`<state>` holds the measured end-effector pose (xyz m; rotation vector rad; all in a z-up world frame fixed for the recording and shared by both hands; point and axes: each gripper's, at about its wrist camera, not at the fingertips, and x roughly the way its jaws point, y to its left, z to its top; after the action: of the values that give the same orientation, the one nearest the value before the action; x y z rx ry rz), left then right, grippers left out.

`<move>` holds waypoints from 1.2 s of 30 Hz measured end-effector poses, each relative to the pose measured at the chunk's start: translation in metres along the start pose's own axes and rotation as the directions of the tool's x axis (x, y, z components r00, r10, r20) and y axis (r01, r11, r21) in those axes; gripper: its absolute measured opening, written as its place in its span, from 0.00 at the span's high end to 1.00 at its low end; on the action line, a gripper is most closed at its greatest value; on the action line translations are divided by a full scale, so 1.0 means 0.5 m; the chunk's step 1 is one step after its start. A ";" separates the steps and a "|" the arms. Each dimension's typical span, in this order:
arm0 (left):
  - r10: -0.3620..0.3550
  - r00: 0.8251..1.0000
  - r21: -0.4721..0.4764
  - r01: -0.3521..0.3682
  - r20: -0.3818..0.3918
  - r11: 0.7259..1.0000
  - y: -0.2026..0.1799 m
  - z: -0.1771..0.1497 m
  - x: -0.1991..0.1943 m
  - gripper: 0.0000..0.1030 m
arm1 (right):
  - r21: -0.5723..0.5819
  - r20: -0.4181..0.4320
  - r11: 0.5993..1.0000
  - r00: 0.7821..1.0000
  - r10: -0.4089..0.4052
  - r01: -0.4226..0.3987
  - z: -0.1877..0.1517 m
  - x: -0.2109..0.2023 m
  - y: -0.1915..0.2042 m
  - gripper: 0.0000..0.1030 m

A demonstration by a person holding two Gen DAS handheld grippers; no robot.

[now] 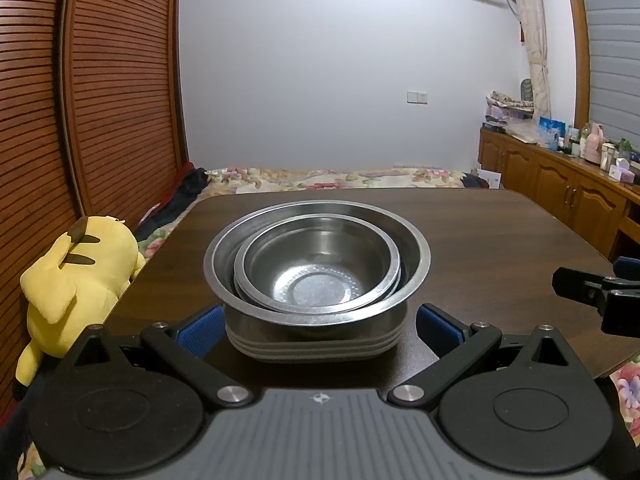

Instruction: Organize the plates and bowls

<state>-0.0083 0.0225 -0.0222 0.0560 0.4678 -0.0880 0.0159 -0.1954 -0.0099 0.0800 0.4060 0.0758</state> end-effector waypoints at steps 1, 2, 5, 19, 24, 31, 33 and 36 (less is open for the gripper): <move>0.000 1.000 -0.001 0.000 0.001 1.000 0.000 0.000 0.000 0.00 | 0.000 0.002 1.000 1.000 0.000 0.000 0.001 0.000 -0.001 0.00; 0.000 1.000 -0.001 0.000 0.001 1.000 0.000 0.000 0.000 0.00 | 0.000 0.003 1.000 1.000 0.000 0.000 -0.001 -0.001 0.000 0.00; 0.001 1.000 -0.001 -0.001 0.002 1.000 0.001 0.002 0.000 0.00 | 0.002 0.005 1.000 1.000 0.000 0.000 0.000 0.000 -0.003 0.00; 0.002 1.000 -0.001 -0.002 0.004 1.000 0.003 0.002 -0.001 0.00 | 0.007 0.007 1.000 1.000 -0.001 0.001 0.001 -0.001 -0.008 0.00; 0.003 1.000 0.000 -0.003 0.005 1.000 0.003 0.003 -0.002 0.00 | 0.010 0.008 1.000 1.000 -0.002 0.002 0.001 0.000 -0.009 0.00; 0.003 1.000 0.001 -0.003 0.005 1.000 0.005 0.008 -0.002 0.00 | 0.013 0.008 1.000 1.000 -0.004 0.003 0.001 0.000 -0.009 0.00; 0.003 1.000 0.001 -0.003 0.005 1.000 0.005 0.010 -0.002 0.00 | 0.013 0.008 1.000 1.000 -0.003 0.003 0.002 0.000 -0.010 0.00; 0.003 1.000 0.001 -0.003 0.006 1.000 0.004 0.010 -0.002 0.00 | 0.012 0.010 1.000 1.000 -0.004 0.004 0.002 0.000 -0.010 0.00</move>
<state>-0.0068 0.0244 -0.0171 0.0576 0.4616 -0.0851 0.0168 -0.2006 -0.0096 0.0910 0.3969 0.0695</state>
